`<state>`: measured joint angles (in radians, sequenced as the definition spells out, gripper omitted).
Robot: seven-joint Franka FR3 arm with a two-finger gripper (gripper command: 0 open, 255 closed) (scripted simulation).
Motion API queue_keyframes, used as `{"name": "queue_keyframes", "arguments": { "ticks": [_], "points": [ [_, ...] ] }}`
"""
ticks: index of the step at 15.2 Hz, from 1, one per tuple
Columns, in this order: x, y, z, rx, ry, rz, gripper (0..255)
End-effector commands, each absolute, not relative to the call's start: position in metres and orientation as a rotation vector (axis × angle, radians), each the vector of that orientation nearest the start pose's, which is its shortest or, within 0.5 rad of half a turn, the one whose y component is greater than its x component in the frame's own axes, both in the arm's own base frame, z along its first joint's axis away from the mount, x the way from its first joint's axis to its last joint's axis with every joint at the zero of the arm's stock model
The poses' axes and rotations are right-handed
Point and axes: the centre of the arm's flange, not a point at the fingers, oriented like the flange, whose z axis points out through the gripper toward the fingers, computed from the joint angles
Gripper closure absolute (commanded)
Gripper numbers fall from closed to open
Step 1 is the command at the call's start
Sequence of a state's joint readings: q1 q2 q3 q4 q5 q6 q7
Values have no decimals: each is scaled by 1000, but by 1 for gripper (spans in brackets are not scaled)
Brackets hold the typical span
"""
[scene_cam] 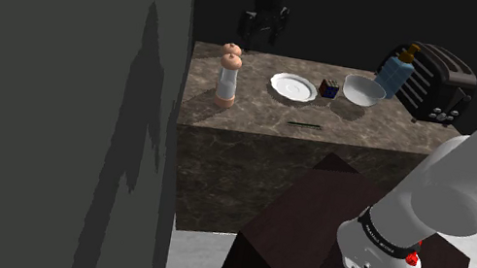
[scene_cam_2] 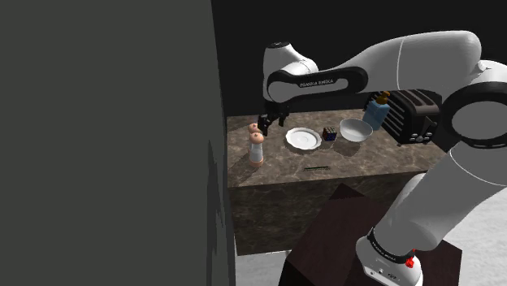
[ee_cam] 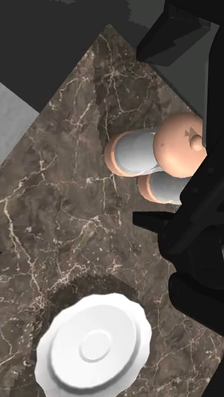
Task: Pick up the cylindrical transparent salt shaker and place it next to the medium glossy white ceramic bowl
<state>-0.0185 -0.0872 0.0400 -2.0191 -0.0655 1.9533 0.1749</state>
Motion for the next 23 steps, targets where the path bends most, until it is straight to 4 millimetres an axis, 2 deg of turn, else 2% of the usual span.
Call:
{"name": "queue_keyframes", "arguments": {
  "ticks": [1,8,16,23],
  "points": [
    [558,9,479,-3203,210,-47,0],
    [640,15,437,-3227,220,-54,0],
    [644,11,396,-3228,220,-54,0],
    [644,11,396,-3228,220,-54,0]
  ]
}}
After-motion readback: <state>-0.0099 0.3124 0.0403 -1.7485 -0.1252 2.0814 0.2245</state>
